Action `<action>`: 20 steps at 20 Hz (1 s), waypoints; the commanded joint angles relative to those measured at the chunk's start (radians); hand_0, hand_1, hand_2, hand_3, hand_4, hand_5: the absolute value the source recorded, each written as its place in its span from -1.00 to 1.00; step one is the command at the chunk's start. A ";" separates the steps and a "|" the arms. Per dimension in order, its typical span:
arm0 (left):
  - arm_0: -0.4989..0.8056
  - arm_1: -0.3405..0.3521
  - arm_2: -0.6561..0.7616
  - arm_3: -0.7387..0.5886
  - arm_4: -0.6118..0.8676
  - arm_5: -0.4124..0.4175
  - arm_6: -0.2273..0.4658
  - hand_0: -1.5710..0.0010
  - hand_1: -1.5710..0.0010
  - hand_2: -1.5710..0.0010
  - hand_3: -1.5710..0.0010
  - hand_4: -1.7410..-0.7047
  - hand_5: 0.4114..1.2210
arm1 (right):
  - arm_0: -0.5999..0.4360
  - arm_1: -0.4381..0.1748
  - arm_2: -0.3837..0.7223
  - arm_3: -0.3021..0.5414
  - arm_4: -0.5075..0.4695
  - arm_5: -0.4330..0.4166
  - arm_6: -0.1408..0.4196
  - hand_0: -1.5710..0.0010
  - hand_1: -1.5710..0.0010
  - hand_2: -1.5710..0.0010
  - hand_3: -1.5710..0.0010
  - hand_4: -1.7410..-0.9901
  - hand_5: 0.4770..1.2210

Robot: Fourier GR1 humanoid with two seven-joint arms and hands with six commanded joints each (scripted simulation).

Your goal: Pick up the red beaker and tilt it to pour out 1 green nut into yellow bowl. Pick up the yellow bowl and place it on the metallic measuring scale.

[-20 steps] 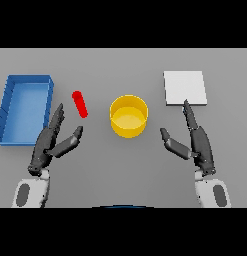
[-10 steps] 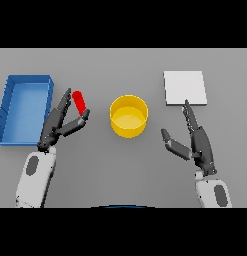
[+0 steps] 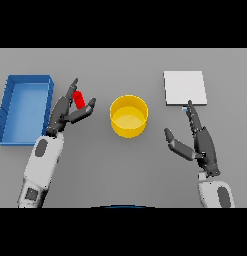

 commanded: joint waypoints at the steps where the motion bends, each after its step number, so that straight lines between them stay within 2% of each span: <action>1: -0.016 -0.004 0.005 0.026 -0.001 0.006 -0.009 1.00 1.00 1.00 1.00 0.03 -0.35 | -0.002 0.003 -0.001 -0.001 0.000 -0.004 0.007 1.00 1.00 1.00 1.00 0.34 -0.56; 7: -0.086 -0.034 0.075 0.160 0.055 0.014 -0.140 1.00 1.00 0.99 1.00 -0.15 -0.24 | 0.000 0.008 0.006 0.001 0.012 -0.010 0.012 1.00 1.00 1.00 1.00 0.32 -0.55; 8: -0.094 -0.041 0.085 0.187 0.058 0.022 -0.155 0.99 0.99 0.93 0.95 -0.20 -0.19 | -0.005 0.009 0.003 0.001 0.008 -0.010 0.013 1.00 1.00 1.00 1.00 0.32 -0.55; 9: -0.111 -0.053 0.092 0.209 0.063 0.030 -0.165 0.90 0.88 0.80 0.83 -0.27 -0.14 | 0.003 0.006 0.003 -0.007 0.005 -0.008 0.006 1.00 1.00 1.00 1.00 0.33 -0.55; 10: -0.116 -0.063 0.099 0.223 0.064 0.044 -0.183 0.73 0.71 0.63 0.67 -0.34 -0.07 | -0.018 -0.004 -0.006 -0.003 0.003 -0.007 0.025 1.00 1.00 1.00 1.00 0.33 -0.55; 11: -0.121 -0.067 0.107 0.237 0.062 0.063 -0.189 0.52 0.48 0.42 0.34 -0.36 0.14 | -0.012 0.000 -0.004 0.004 0.011 -0.014 0.018 1.00 1.00 1.00 1.00 0.34 -0.54; 12: -0.128 -0.069 0.108 0.249 0.049 0.094 -0.192 0.30 0.25 0.16 0.07 -0.48 0.31 | -0.005 0.003 0.000 0.006 0.013 -0.014 0.013 1.00 1.00 1.00 1.00 0.34 -0.54; 13: -0.129 -0.068 0.095 0.252 0.024 0.117 -0.191 0.04 0.00 -0.08 -0.13 -0.57 0.45 | -0.012 0.006 -0.001 0.005 0.008 -0.013 0.014 1.00 1.00 1.00 1.00 0.34 -0.54; 14: -0.140 -0.068 0.084 0.257 -0.002 0.134 -0.178 -0.17 -0.20 -0.26 -0.25 -0.65 0.56 | -0.014 0.000 -0.009 0.010 0.002 -0.010 0.014 1.00 1.00 1.00 1.00 0.34 -0.54; 15: -0.149 -0.070 0.074 0.270 -0.016 0.141 -0.193 -0.34 -0.36 -0.41 -0.35 -0.71 0.65 | -0.010 0.004 -0.005 0.008 0.007 -0.014 0.016 1.00 1.00 1.00 1.00 0.34 -0.54; 17: -0.156 -0.062 0.075 0.278 -0.010 0.130 -0.200 -0.57 -0.59 -0.62 -0.47 -0.80 0.78 | -0.002 0.008 0.002 0.000 0.011 -0.014 0.000 1.00 1.00 1.00 1.00 0.33 -0.54; 19: -0.148 -0.064 0.070 0.269 -0.009 0.128 -0.200 -0.73 -0.74 -0.76 -0.66 -0.66 0.86 | 0.010 0.013 0.003 -0.001 -0.002 -0.005 -0.010 1.00 1.00 1.00 1.00 0.30 -0.55; 20: -0.145 -0.061 0.074 0.265 -0.011 0.126 -0.193 -0.78 -0.79 -0.81 -0.73 -0.62 0.88 | -0.011 0.015 0.000 0.006 -0.007 -0.004 0.004 1.00 1.00 1.00 1.00 0.30 -0.55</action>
